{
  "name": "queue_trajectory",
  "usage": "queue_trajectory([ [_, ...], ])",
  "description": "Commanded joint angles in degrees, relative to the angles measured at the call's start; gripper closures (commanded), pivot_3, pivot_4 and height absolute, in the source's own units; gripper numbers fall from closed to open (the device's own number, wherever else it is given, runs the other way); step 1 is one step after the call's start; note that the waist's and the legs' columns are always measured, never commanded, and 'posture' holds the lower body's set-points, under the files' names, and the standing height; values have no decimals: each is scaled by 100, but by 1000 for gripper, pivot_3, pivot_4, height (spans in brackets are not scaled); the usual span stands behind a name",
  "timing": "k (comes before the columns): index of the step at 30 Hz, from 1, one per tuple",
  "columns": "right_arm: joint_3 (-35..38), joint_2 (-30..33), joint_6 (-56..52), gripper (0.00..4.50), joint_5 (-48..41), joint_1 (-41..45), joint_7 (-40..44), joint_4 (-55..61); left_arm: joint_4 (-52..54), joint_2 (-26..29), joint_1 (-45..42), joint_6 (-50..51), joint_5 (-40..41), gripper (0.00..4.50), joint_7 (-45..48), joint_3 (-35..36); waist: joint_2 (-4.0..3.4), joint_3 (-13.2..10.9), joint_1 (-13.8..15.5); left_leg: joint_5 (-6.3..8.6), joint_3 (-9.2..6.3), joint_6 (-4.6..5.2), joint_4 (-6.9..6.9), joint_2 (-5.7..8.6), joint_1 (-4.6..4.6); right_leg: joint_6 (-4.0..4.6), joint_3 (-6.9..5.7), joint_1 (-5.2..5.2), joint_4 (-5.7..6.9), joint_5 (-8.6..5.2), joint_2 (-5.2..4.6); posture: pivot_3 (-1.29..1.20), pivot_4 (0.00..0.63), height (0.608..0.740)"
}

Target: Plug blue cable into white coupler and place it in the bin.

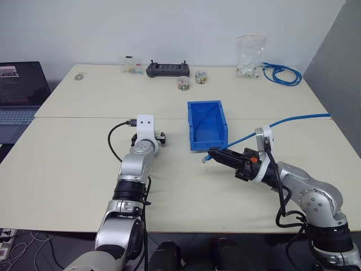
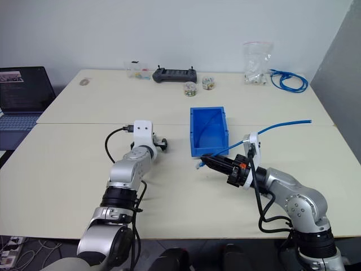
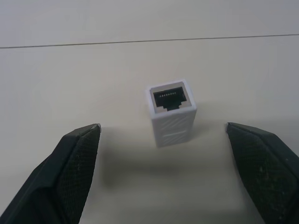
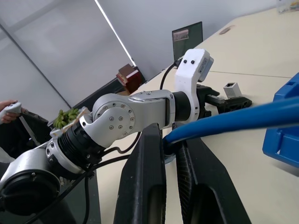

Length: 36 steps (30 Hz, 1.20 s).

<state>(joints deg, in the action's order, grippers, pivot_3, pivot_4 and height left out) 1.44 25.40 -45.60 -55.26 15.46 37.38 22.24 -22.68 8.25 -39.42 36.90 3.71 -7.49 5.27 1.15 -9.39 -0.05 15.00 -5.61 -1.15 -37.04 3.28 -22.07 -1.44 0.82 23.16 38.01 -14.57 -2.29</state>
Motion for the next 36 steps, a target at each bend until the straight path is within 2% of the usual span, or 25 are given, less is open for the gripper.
queue_trajectory([
  [1, 94, -1, 36, 4463, -96, 18, 21, 256, -199, -27, -98, -48, -66, 0, -66, 68, 0, 0, -1, -1, 0, -2, 0, 0, 0, 0, 0, 0, 0, 0, 0, 0, 150, 740],
  [3, 96, 14, 39, 4463, -92, -13, 28, 279, -315, -22, -157, -86, -40, 0, -89, 125, 1, 0, -1, -1, 0, -2, 0, 0, 0, 0, 0, 0, 1, 0, 0, 0, 150, 740],
  [6, 90, 14, 38, 4463, -88, -24, 22, 292, -472, 3, -236, -165, -42, 439, -53, 135, 0, 0, -7, -1, 0, -2, 0, 0, 1, -1, 0, 0, 1, 0, 0, 0, 150, 740],
  [9, 82, 11, 34, 4464, -86, -25, 8, 300, -603, 42, -304, -220, -43, 1184, -19, 142, 0, 0, -16, -2, 0, -2, 1, -1, 3, -1, 0, 0, 2, 0, 1, 0, 150, 740],
  [15, 79, 4, 35, 4464, -85, -52, -20, 332, -689, 94, -317, -259, -41, 2380, 21, 171, 0, 0, -32, -2, 2, -3, 1, -2, 4, -1, 1, 0, 3, 0, 1, 0, 150, 740],
  [21, 76, 3, 30, 4464, -73, -79, -40, 362, -303, 123, -7, -160, -81, 3681, 106, 71, 0, 1, -53, -2, 2, -3, 2, -3, 5, -1, 2, 0, 4, 0, 2, 0, 150, 740],
  [25, 92, 79, 54, 4464, 11, -118, -41, 405, 625, 398, 617, -77, 5, 3711, 778, -182, 0, 1, -83, -3, 3, -5, 3, -3, 7, 0, 6, 1, 4, 0, 2, 0, 150, 740],
  [31, 210, 471, 163, 4464, 212, -446, 56, 662, 2892, 1674, 1957, 464, 713, 3711, 3314, -1194, -2, 1, -133, -5, 4, -11, 6, -3, 5, 1, 11, 2, 1, 0, 1, 0, 150, 740],
  [34, 148, 605, 252, 4464, 388, -646, 130, 809, 3393, 2183, 2069, 522, 916, 3711, 4257, -1643, -4, 2, -62, 8, 0, 12, 5, -1, 3, 0, 5, -1, -4, -1, 0, 0, 150, 740],
  [36, -14, 734, 379, 4464, 644, -821, 251, 907, 3474, 2528, 1849, 232, 897, 3711, 5156, -2209, -4, 3, -20, 9, 1, 14, 3, 1, 4, -14, 5, -4, -6, -10, 0, 0, 150, 740],
])
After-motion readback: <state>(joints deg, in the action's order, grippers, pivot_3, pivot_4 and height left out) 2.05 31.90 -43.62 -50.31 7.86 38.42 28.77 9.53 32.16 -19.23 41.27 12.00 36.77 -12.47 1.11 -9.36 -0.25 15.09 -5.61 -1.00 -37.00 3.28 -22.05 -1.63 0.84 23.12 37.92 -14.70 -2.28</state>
